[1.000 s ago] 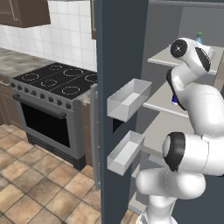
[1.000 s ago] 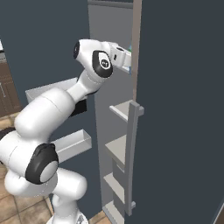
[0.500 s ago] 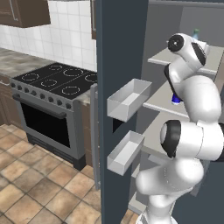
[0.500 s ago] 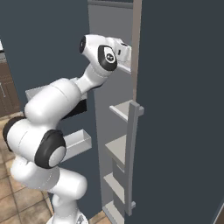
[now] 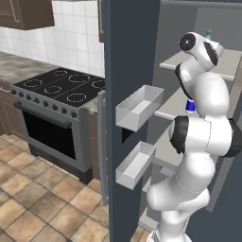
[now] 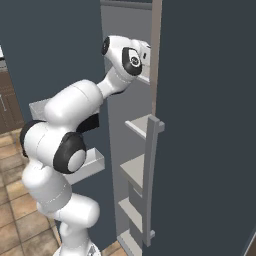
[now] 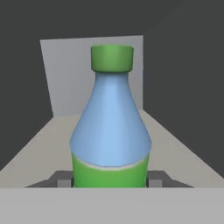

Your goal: Take the bottled waters from the counter and place them in the freezer to freeze. Close the freezer door after placing the bottles.

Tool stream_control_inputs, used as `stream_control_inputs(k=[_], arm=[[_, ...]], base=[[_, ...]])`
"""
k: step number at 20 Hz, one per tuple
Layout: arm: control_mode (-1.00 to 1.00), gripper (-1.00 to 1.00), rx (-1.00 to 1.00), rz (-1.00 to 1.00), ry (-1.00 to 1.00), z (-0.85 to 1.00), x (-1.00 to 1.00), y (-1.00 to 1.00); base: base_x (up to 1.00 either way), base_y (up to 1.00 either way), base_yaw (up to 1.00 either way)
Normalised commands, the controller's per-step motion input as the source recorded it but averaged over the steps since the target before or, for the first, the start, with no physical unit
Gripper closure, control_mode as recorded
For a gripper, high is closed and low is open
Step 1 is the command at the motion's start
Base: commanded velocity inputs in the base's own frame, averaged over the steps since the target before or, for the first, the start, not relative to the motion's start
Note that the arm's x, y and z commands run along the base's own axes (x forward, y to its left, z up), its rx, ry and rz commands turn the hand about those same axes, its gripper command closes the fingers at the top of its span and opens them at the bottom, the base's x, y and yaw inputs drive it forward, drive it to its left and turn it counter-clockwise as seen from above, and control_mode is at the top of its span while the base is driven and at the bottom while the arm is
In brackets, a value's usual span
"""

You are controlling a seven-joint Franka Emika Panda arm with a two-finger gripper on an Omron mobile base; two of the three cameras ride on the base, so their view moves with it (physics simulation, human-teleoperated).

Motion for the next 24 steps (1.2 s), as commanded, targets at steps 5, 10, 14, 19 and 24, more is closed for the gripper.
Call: stream_control_inputs(k=[5, 10, 14, 19, 24], arm=[[-1.00, 1.00, 0.04, 0.00, 0.00, -0.06, 0.25, -0.39], [-1.00, 1.00, 0.00, 0.00, -0.06, -0.25, 0.02, -0.05], [-1.00, 1.00, 0.00, 0.00, -0.09, -0.29, 0.00, 0.00], [-1.00, 1.00, -0.01, 0.01, -0.12, -0.41, 0.00, 0.00], [-1.00, 1.00, -0.07, 0.02, -0.05, -0.46, 0.00, 0.01]], base=[[0.00, 0.00, 0.00], [0.00, 0.00, 0.00], [0.00, 0.00, 0.00], [0.00, 0.00, 0.00], [0.00, 0.00, 0.00]])
